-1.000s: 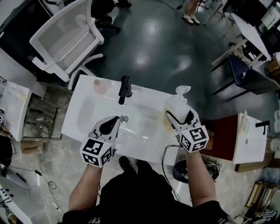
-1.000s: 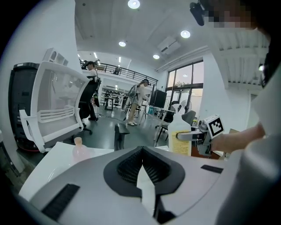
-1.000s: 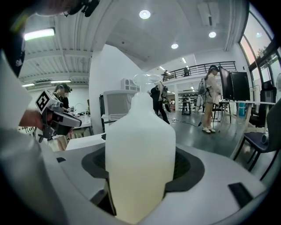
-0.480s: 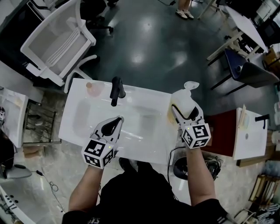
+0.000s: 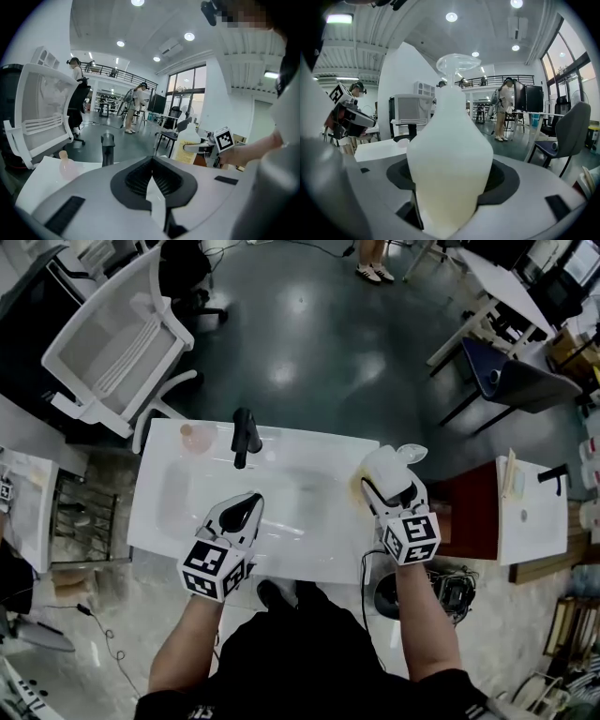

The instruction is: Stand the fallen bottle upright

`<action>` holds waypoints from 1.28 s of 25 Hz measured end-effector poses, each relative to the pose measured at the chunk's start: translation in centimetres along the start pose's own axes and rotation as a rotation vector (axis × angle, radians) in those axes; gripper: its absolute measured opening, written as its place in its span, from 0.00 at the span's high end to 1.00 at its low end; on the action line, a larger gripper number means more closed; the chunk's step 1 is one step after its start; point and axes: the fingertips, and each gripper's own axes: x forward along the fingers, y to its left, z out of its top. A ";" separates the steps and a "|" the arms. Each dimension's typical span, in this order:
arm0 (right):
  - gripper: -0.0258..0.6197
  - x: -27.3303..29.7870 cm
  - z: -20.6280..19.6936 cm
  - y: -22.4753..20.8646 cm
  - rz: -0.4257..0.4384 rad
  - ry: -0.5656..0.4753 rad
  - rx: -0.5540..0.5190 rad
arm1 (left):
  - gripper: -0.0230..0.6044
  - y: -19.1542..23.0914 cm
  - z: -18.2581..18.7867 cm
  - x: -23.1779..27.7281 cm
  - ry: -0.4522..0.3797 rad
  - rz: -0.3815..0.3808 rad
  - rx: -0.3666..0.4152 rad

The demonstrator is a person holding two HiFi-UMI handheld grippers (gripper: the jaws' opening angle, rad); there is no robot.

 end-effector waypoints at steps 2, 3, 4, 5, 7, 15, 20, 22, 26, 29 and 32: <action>0.41 0.0 0.0 0.3 -0.009 0.013 0.003 | 0.95 -0.3 0.3 -0.6 -0.009 -0.006 0.002; 0.41 -0.1 0.0 0.4 -0.016 0.017 0.009 | 0.95 -0.4 0.4 -0.9 -0.014 -0.008 0.002; 0.41 -0.1 0.1 0.5 -0.025 0.020 0.016 | 0.95 -0.6 0.5 -1.3 -0.020 -0.009 0.003; 0.41 -0.3 0.1 0.5 -0.035 0.022 0.022 | 0.95 -0.7 0.7 -1.7 -0.026 -0.010 0.004; 0.40 -0.7 0.1 0.6 -0.058 0.024 0.023 | 0.95 -0.8 0.9 -2.7 -0.039 -0.010 0.007; 0.38 -3.4 1.9 0.9 -0.147 -0.002 0.031 | 0.95 0.1 1.1 -7.2 -0.086 0.007 0.000; 0.39 -6.6 2.7 2.5 -0.187 -0.010 0.016 | 0.95 0.8 1.8 -9.6 -0.139 -0.006 0.001; 0.40 -8.0 3.3 3.6 -0.192 -0.021 0.002 | 0.95 1.0 1.9 -10.4 -0.163 -0.011 0.003; 0.54 -9.5 5.8 8.8 -0.118 -0.074 -0.046 | 0.95 1.1 1.3 -11.8 -0.190 -0.023 0.002; 0.68 -9.7 8.5 13.6 -0.034 -0.125 -0.130 | 0.95 0.9 1.0 -12.9 -0.201 -0.024 0.005; 0.71 -9.8 10.9 17.7 0.067 -0.177 -0.175 | 0.95 0.5 1.1 -14.4 -0.220 -0.003 0.007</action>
